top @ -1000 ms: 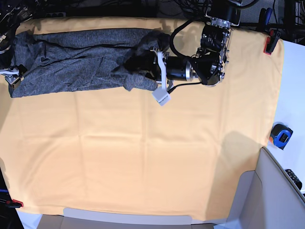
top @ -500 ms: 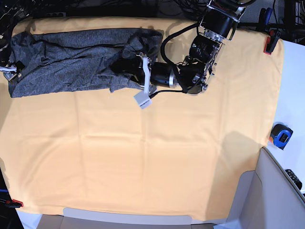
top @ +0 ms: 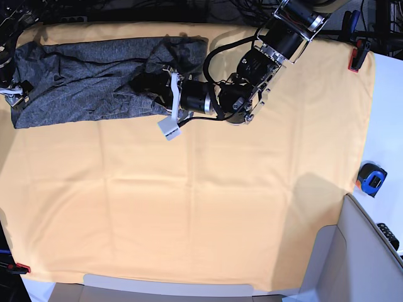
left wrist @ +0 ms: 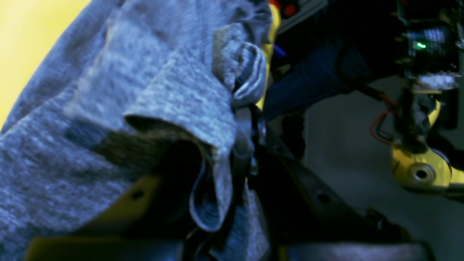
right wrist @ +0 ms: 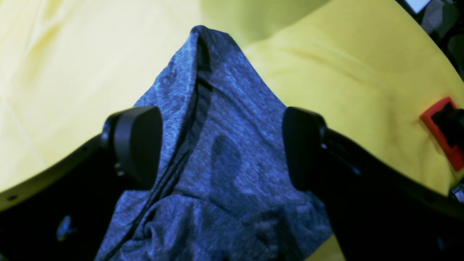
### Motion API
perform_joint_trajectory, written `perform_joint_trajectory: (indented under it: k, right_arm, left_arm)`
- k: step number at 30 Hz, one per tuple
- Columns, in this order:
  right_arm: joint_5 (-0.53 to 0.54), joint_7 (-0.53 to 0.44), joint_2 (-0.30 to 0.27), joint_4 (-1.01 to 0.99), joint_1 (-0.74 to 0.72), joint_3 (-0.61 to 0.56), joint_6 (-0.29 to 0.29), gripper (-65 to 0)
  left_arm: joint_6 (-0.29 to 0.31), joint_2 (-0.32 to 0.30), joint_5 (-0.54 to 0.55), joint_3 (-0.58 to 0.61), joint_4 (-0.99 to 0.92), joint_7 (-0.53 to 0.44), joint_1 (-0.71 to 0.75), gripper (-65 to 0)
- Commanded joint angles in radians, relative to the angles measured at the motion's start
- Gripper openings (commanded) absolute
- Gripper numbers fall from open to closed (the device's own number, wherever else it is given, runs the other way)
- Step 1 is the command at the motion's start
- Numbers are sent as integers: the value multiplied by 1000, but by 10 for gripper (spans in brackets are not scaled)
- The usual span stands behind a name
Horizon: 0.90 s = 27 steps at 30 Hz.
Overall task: Fold the T-shirt properly
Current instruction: 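Grasp the strip end with the left gripper and lift it, then carry the held strip end toward the right gripper, folding it over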
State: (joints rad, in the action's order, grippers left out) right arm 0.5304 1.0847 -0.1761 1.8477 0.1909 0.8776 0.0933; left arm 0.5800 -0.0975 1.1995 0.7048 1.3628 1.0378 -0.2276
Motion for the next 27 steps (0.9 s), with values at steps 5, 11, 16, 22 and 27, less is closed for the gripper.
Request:
perform_joint_trajectory:
  k: [5,11,16,22,27]
  right_arm:
    - [6,-21,-13,13,-3,2,4,-146]
    - [6,-21,-12,13,-3,2,4,-146]
    - [6,-21,-12,13,-3,2,4,-146]
    - [6,-21,-4,13,-3,1,4,-146]
    - [6,-21,2,13,-3,1,4,-146]
  left_arm:
    - [11,9,30,36,-13,-81,-31,-648]
    - [11,12,30,34,-13,-93,-33,-648]
    - [11,32,30,32,-13,-121,-34,-648]
    - [11,71,30,36,-36,-121,-68,-648]
    - [11,87,30,36,-101,-150,-79,-648]
